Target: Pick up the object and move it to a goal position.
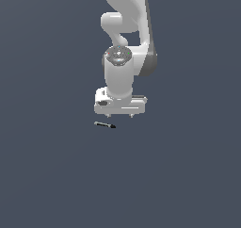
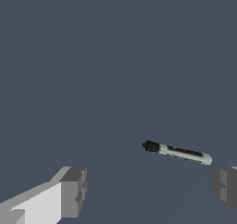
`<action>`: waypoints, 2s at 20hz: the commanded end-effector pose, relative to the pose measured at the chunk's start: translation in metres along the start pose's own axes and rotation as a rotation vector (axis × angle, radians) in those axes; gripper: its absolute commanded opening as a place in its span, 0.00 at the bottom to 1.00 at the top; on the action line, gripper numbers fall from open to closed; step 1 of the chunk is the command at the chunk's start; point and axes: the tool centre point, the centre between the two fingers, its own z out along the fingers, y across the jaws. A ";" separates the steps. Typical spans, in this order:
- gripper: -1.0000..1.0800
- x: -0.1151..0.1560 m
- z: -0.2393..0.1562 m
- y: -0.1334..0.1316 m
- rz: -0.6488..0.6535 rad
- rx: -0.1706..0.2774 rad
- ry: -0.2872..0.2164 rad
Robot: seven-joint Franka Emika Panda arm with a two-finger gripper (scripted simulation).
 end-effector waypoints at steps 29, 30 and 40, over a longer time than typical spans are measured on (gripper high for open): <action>0.96 0.001 -0.002 0.006 -0.159 -0.016 0.012; 0.96 0.001 0.000 0.008 -0.178 -0.017 0.011; 0.96 -0.006 0.025 0.030 -0.425 -0.030 0.000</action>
